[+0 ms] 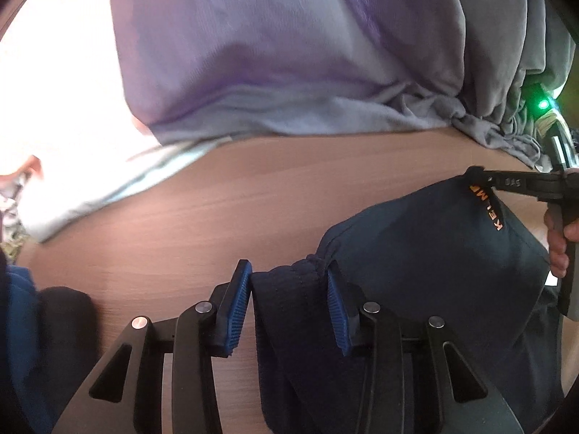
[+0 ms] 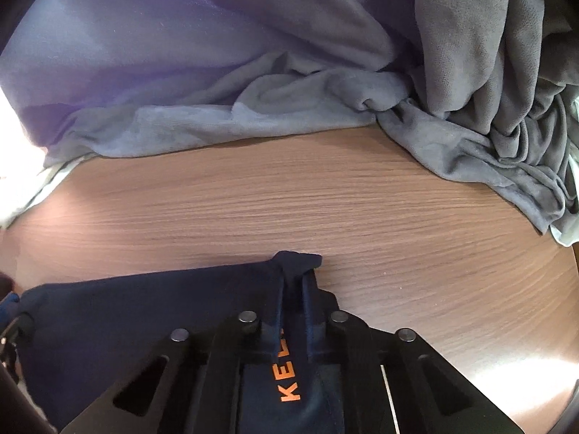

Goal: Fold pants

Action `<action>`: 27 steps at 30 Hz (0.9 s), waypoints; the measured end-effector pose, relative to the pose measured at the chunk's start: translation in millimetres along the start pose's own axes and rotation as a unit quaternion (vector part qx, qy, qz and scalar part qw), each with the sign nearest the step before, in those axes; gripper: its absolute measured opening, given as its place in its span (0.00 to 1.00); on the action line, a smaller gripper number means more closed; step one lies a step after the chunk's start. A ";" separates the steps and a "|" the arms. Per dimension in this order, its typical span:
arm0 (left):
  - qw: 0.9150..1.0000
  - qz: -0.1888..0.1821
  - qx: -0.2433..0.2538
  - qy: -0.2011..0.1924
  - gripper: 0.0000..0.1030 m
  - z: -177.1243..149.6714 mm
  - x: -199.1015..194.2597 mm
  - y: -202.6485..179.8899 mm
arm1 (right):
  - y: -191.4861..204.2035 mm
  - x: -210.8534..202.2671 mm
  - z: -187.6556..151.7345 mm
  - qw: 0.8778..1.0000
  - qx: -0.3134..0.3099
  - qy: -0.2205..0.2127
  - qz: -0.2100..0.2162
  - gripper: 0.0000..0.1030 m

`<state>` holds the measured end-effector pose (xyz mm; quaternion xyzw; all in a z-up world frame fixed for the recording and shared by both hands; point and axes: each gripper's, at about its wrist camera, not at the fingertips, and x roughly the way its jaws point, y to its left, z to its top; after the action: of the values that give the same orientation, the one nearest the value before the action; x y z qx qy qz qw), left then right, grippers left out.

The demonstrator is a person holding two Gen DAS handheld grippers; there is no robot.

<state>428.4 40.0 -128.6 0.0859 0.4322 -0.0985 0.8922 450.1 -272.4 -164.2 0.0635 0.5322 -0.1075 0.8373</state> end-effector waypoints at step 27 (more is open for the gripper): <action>0.995 0.091 -0.044 0.027 0.68 -14.3 23.0 29.4 | 48.7 -29.4 35.9 0.993 -0.078 -0.080 -0.043 0.44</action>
<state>438.9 69.4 -153.4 0.0886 0.4501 0.0043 0.8885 481.6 -229.9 -122.8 -0.0341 0.4726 -0.1061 0.8742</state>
